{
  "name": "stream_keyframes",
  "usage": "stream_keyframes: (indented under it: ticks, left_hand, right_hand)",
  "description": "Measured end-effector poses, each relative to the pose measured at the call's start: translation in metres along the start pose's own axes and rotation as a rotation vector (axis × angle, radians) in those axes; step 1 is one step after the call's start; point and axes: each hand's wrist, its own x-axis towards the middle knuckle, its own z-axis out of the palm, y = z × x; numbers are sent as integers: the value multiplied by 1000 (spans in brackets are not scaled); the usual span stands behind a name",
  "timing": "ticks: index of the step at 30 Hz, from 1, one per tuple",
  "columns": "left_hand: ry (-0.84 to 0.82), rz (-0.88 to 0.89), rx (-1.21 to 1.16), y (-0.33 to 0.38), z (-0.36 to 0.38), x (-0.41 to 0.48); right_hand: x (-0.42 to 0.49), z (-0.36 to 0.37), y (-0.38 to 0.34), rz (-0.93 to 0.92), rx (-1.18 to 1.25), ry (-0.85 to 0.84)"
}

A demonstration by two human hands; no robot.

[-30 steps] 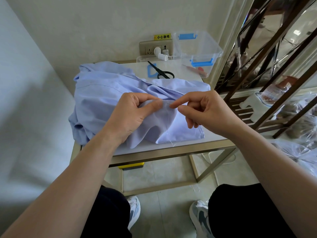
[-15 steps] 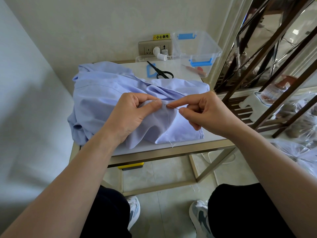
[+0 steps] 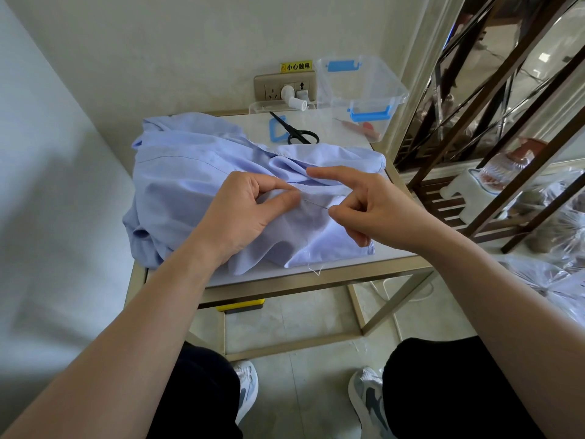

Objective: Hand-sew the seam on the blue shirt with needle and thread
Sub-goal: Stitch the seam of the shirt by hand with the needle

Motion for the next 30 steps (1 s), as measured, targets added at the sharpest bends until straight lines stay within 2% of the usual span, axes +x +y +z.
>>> stream_keyframes:
  ticks: [4,13,17,30]
  left_hand:
    - [-27,42,53,0,1,0]
    - [74,21,92,-2,3,2]
    - [55,19,94,-1,3,2]
    - [-27,-105,-126,5,-2,1]
  right_hand:
    - [2,2,2,48,20,-81]
    - [4,8,2,56,41,-30]
    - [5,8,4,52,53,-16]
    - [6,0,9,35,236,-18]
